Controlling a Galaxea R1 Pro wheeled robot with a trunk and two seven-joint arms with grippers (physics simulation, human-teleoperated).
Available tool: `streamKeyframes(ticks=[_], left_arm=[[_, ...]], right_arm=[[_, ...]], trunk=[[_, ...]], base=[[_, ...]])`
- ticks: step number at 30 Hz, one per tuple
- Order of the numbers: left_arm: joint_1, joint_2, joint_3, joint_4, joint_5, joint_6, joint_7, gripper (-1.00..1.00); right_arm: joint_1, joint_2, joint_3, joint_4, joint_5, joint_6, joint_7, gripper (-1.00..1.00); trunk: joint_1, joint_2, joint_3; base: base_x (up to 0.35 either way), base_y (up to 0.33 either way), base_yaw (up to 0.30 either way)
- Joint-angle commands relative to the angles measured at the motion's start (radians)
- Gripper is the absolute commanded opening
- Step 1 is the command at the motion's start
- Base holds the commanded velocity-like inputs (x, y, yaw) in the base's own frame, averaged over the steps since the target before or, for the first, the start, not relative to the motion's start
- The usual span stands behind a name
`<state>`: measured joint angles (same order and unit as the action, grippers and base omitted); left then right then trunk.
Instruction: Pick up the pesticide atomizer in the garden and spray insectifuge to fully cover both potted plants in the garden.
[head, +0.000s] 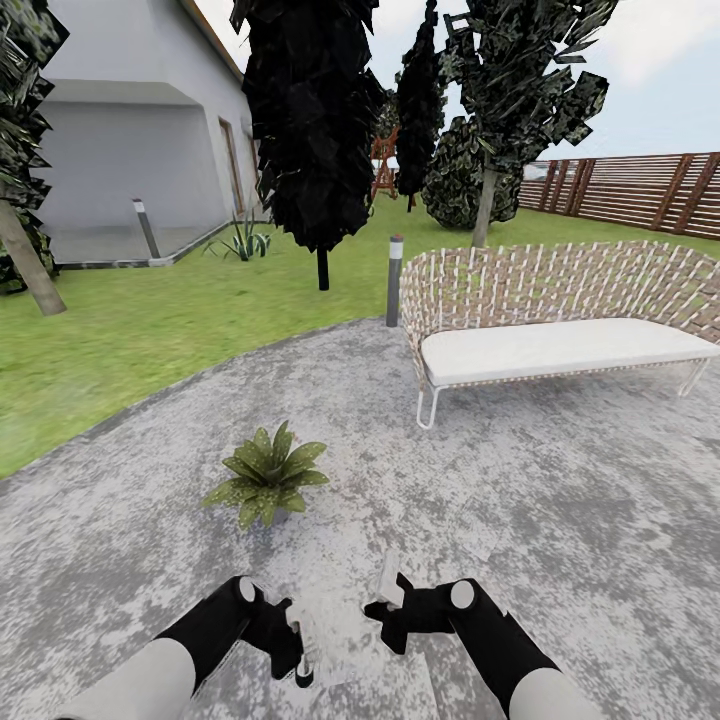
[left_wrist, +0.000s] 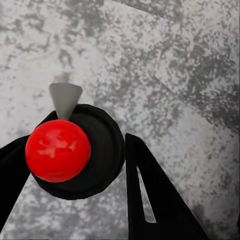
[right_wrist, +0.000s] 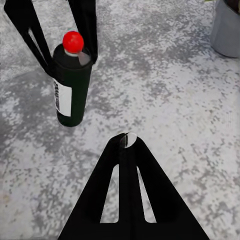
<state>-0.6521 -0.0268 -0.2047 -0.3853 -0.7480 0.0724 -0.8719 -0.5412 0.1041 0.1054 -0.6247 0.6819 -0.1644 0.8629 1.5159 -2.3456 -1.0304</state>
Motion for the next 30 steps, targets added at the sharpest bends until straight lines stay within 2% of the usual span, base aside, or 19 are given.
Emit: streamKeyframes(ticks=[1, 4, 5, 9, 12, 14, 16, 17, 18, 19, 20, 21, 22, 24, 25, 26, 27, 28, 30], left_arm=[[0.000, 0.009, -0.001, -0.002, 0.002, 0.007, -0.004, -1.00], [0.000, 0.040, -0.001, -0.001, 0.003, 0.007, -0.004, -1.00], [0.001, 0.051, -0.001, -0.001, 0.003, 0.007, -0.004, -1.00], [0.002, 0.087, 0.001, -0.001, 0.009, 0.006, -0.002, -1.00], [0.011, 0.095, 0.008, -0.001, 0.011, 0.009, 0.006, -1.00], [0.024, 0.098, 0.027, -0.002, 0.011, 0.010, 0.020, -1.00], [0.030, 0.098, 0.075, -0.002, 0.017, 0.010, 0.051, -1.00], [0.036, 0.098, 0.126, -0.002, 0.032, 0.008, 0.084, -1.00], [0.046, 0.097, 0.160, -0.001, 0.045, 0.005, 0.107, -1.00], [0.065, 0.096, 0.202, -0.001, 0.064, -0.008, 0.137, -1.00], [0.077, 0.094, 0.223, -0.001, 0.078, -0.024, 0.156, -1.00], [0.091, 0.092, 0.243, -0.001, 0.098, -0.055, 0.186, -1.00], [0.098, 0.091, 0.251, -0.001, 0.113, -0.075, 0.212, -1.00], [0.125, 0.085, 0.261, 0.008, 0.190, -0.109, 0.315, -1.00], [0.152, 0.071, 0.264, 0.083, 0.381, -0.175, 0.484, -1.00], [0.154, 0.070, 0.264, 0.112, 0.426, -0.213, 0.530, -1.00], [0.155, 0.069, 0.264, 0.131, 0.451, -0.235, 0.559, -1.00], [0.158, 0.071, 0.265, 0.169, 0.506, -0.277, 0.636, -1.00], [0.171, 0.072, 0.265, 0.181, 0.542, -0.289, 0.681, -1.00]], right_arm=[[0.000, 0.000, -0.001, 0.000, 0.011, -0.008, 0.001, -1.00], [0.000, 0.000, -0.001, 0.000, 0.011, -0.009, 0.000, -1.00], [0.000, 0.000, -0.001, 0.001, 0.011, -0.009, -0.001, 1.00], [0.000, -0.001, -0.001, 0.002, 0.011, -0.009, -0.003, 1.00], [0.002, -0.009, -0.003, 0.005, 0.011, -0.011, -0.011, 1.00], [0.004, -0.022, -0.007, 0.026, 0.008, -0.013, -0.046, 1.00], [0.006, -0.037, -0.008, 0.065, 0.004, -0.015, -0.110, 1.00], [0.007, -0.044, -0.009, 0.108, 0.001, -0.016, -0.186, 1.00], [0.007, -0.046, -0.010, 0.143, -0.005, -0.019, -0.251, 1.00], [0.008, -0.048, -0.010, 0.201, -0.027, -0.034, -0.360, 1.00], [0.009, -0.049, -0.010, 0.244, -0.051, -0.057, -0.435, 1.00], [0.012, -0.051, -0.010, 0.312, -0.098, -0.114, -0.540, 1.00], [0.014, -0.055, -0.010, 0.358, -0.131, -0.166, -0.600, 1.00], [0.018, -0.077, -0.010, 0.484, -0.229, -0.324, -0.723, 1.00], [0.035, -0.114, -0.009, 0.580, -0.404, -0.433, -0.824, 1.00], [0.057, -0.123, -0.009, 0.587, -0.469, -0.452, -0.839, 1.00], [0.071, -0.127, -0.010, 0.589, -0.512, -0.465, -0.845, 1.00], [0.096, -0.134, -0.009, 0.593, -0.611, -0.498, -0.851, 1.00], [0.103, -0.137, -0.009, 0.595, -0.641, -0.509, -0.854, 1.00]], trunk=[[0.000, 0.000, -0.001], [0.000, 0.000, -0.001], [0.000, 0.000, -0.001], [0.000, 0.000, -0.001], [0.000, 0.000, -0.001], [0.000, 0.000, -0.001], [0.000, 0.000, -0.001], [0.000, 0.000, -0.001], [0.000, 0.000, -0.001], [0.000, 0.000, -0.001], [0.000, 0.000, -0.001], [0.000, 0.000, -0.001], [0.000, 0.000, -0.001], [0.000, 0.000, -0.001], [0.000, 0.000, -0.001], [0.000, 0.000, -0.001], [0.000, 0.000, -0.001], [0.000, 0.000, -0.001], [0.000, 0.000, -0.001]], base=[[0.000, 0.000, 0.000], [0.000, 0.000, 0.000], [0.000, 0.000, 0.000], [0.000, 0.000, 0.000], [0.000, 0.000, 0.000], [0.000, 0.000, 0.000], [0.000, 0.000, 0.000], [0.000, 0.000, 0.000], [0.000, 0.000, 0.000], [0.000, 0.000, 0.000], [0.000, 0.000, 0.000], [0.000, 0.000, 0.000], [0.000, 0.000, 0.000], [0.000, 0.000, 0.000], [0.000, 0.000, 0.000], [0.000, 0.000, 0.000], [0.000, 0.000, 0.000], [0.000, 0.000, 0.000], [0.000, 0.000, 0.000]])
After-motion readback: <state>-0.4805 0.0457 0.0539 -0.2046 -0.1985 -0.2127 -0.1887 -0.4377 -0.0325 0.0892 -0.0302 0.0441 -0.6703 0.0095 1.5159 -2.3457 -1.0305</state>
